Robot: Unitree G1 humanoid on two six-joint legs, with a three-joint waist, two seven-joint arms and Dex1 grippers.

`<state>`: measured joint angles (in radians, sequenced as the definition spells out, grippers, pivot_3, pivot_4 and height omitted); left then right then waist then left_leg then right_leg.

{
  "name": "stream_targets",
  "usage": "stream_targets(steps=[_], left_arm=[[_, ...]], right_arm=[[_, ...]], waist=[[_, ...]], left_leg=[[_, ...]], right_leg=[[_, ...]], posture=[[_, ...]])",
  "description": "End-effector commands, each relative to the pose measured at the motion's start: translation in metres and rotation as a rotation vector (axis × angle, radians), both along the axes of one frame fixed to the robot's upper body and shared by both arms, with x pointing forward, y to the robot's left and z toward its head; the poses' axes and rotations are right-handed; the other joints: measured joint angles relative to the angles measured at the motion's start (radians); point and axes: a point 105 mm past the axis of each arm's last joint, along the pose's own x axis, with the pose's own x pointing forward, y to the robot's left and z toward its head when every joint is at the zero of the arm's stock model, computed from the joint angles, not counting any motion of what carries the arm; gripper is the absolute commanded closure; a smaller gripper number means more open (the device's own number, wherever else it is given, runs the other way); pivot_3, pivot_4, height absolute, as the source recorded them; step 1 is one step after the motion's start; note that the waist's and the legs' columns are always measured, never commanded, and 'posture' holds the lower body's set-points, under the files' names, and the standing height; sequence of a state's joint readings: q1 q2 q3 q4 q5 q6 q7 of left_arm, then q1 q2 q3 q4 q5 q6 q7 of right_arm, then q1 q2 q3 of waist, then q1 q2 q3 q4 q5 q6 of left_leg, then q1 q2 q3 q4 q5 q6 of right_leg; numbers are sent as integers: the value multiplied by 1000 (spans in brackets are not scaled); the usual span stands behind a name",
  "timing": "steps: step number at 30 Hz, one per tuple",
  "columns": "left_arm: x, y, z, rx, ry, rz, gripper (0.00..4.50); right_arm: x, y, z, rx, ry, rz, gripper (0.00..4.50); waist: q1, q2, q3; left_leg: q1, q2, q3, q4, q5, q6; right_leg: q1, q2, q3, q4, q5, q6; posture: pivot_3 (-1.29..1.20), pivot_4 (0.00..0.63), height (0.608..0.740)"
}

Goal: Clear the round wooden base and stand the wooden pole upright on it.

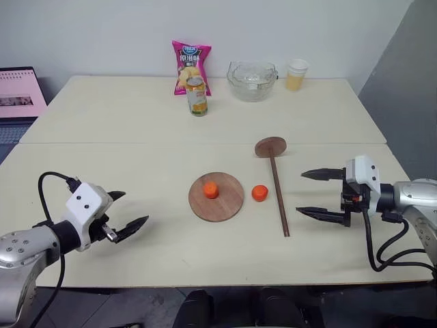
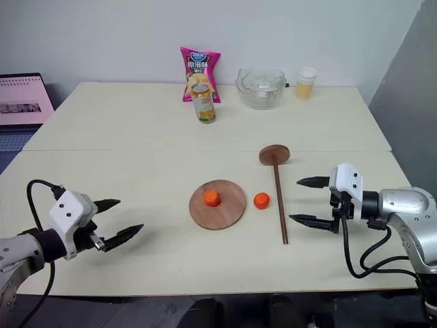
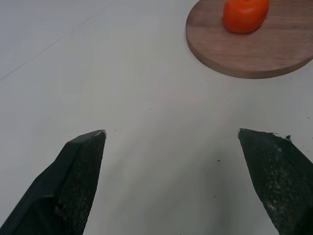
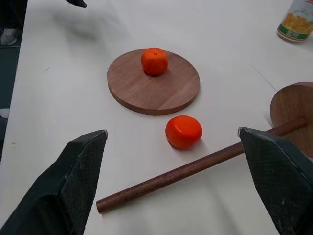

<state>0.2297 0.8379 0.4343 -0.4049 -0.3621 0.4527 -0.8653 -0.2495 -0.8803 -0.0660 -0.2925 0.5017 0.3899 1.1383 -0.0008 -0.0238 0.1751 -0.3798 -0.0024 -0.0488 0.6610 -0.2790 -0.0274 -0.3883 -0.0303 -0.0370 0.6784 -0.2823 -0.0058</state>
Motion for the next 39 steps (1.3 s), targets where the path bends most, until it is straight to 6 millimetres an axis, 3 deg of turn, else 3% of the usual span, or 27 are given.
stream_targets(steps=[1,5,11,18,29,36,39], left_arm=[[0,-2,13,6,-41,-24,0],[3,-1,16,39,-65,-16,0],[20,2,39,21,-193,14,0],[21,-2,43,-19,-190,-40,0],[33,-51,38,-120,-104,-287,0],[53,-72,21,-82,-60,-386,0],[68,-92,9,-87,-30,-435,0]], right_arm=[[-2,8,13,10,-45,23,8],[-2,8,13,12,-44,21,8],[-3,10,13,13,-43,21,8],[-5,13,12,22,-40,22,8],[-21,21,22,122,26,-32,8],[-28,31,23,131,57,-103,8],[-33,36,19,129,71,-133,8]], waist=[[1,0,0],[1,0,0],[2,0,0],[0,0,0],[2,-1,1],[1,-1,1],[0,-1,1]], left_leg=[[0,0,0,0,0,0],[0,0,0,0,0,0],[0,0,0,0,0,0],[0,0,0,0,0,0],[-1,0,0,0,0,0],[-1,-1,0,0,0,0],[-1,-1,0,0,0,0]], right_leg=[[0,0,0,0,0,0],[0,0,0,0,0,0],[0,0,0,0,0,0],[0,0,0,0,0,0],[0,0,0,0,0,0],[0,0,-1,0,0,0],[0,0,0,0,0,0]], posture=[[0,150,740],[0,150,740],[0,150,740],[0,150,740],[0,150,740],[0,150,740],[0,150,740]])
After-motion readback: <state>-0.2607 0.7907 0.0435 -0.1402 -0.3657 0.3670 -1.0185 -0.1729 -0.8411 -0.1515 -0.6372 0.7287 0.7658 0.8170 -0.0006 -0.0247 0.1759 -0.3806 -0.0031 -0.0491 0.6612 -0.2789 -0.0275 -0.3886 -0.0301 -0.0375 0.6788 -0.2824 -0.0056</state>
